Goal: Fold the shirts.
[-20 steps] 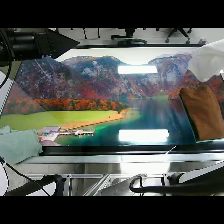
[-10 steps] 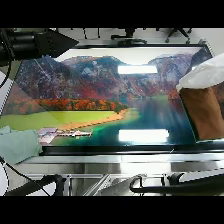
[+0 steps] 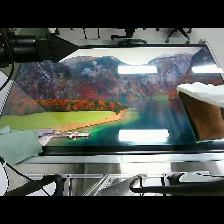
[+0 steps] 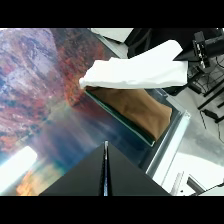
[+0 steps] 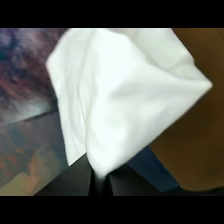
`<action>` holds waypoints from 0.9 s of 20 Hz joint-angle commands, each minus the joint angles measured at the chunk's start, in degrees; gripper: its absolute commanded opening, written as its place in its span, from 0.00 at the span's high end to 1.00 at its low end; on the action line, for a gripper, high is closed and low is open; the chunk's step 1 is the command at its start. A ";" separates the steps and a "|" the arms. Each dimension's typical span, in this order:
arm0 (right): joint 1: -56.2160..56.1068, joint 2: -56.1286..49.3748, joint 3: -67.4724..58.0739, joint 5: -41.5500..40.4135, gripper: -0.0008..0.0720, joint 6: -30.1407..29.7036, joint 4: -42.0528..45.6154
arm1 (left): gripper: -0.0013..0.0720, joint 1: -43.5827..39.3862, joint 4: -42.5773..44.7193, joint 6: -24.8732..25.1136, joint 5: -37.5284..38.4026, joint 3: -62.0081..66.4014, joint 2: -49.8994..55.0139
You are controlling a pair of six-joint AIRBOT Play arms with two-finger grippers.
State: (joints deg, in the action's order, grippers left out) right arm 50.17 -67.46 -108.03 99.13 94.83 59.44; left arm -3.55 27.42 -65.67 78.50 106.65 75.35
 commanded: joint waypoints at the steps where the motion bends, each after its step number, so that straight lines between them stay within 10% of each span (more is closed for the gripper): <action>1: 0.11 4.02 9.07 4.74 0.96 6.27 14.03 | 0.96 0.02 0.00 0.74 1.68 -0.02 0.02; 8: 0.09 5.22 28.72 -2.12 0.94 4.13 22.43 | 0.96 0.02 0.00 0.90 4.07 -0.02 0.02; 9: 0.04 4.57 29.86 -4.96 0.82 3.93 22.36 | 0.96 0.02 0.00 0.87 4.04 -0.02 0.02; 11: 0.04 2.84 30.25 -8.39 0.27 2.95 21.51 | 0.96 0.02 0.00 0.90 4.02 -0.02 0.02; 18: -0.96 2.56 16.24 -15.82 0.35 -0.55 2.45 | 0.96 0.02 0.00 0.61 3.87 -0.02 0.02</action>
State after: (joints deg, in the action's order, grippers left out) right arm 49.87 -64.77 -85.65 87.00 95.79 72.44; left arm -3.55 27.40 -64.82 82.32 106.65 75.35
